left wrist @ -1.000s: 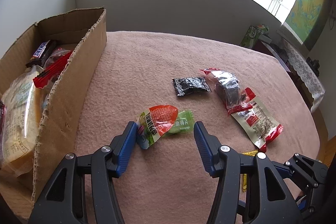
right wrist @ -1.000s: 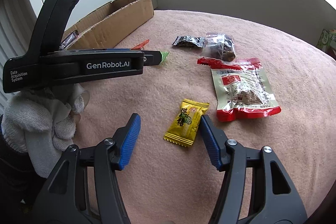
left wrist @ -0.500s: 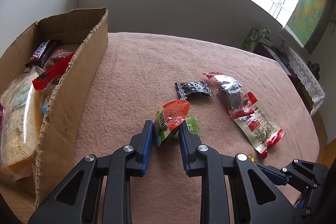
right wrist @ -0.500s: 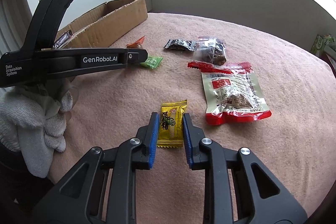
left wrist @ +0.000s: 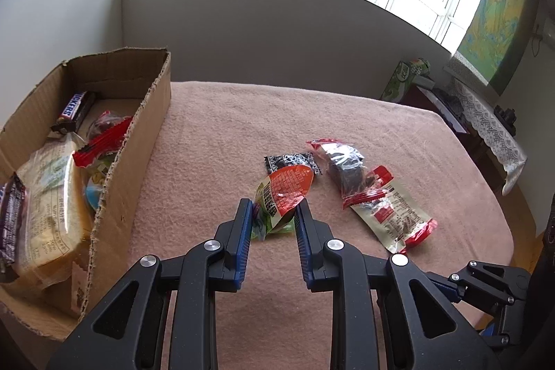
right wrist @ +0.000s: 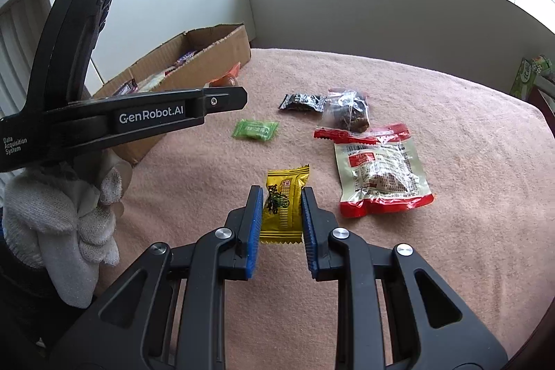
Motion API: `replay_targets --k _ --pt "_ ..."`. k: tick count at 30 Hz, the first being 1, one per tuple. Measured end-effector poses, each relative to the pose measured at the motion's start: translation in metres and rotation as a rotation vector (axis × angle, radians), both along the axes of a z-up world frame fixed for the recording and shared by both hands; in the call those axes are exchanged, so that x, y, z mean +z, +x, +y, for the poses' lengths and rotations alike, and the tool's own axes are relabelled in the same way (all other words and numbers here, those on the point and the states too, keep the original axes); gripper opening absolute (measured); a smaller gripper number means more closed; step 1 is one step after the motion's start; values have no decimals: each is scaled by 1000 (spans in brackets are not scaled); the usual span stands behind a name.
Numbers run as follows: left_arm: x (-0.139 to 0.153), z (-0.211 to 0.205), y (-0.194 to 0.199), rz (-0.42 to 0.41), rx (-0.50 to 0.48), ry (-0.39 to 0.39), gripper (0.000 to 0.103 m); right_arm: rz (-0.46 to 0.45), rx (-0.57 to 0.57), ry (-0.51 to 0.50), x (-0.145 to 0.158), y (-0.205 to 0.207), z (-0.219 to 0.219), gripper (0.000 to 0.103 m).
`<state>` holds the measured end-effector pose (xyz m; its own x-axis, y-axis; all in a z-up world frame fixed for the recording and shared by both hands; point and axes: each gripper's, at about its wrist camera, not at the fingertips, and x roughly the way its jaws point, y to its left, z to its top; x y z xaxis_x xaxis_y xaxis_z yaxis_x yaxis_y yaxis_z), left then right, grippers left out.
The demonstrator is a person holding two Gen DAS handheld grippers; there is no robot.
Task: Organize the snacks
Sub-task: 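Carry both snacks into the box and open both grippers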
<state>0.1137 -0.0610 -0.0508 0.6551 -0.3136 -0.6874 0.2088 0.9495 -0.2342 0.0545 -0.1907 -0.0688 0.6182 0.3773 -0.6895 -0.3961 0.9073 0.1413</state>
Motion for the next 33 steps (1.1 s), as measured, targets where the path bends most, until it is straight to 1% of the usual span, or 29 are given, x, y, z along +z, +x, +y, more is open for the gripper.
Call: replay_targets --k 6,13,18,24,29,33 --pt "19 10 -9 -49 4 -48 23 -44 11 32 23 -2 10 22" --pt "37 36 -20 -101 39 -81 23 -58 45 78 41 8 39 22" --pt "43 62 -24 -126 90 -91 23 -66 83 92 48 17 67 22" --pt "55 100 -28 -168 167 -110 23 -49 126 131 51 37 101 22" --pt "57 127 -23 -173 222 -120 23 -68 144 122 56 54 127 22" --pt "56 142 -20 -173 264 -111 23 -70 155 127 58 69 146 23"
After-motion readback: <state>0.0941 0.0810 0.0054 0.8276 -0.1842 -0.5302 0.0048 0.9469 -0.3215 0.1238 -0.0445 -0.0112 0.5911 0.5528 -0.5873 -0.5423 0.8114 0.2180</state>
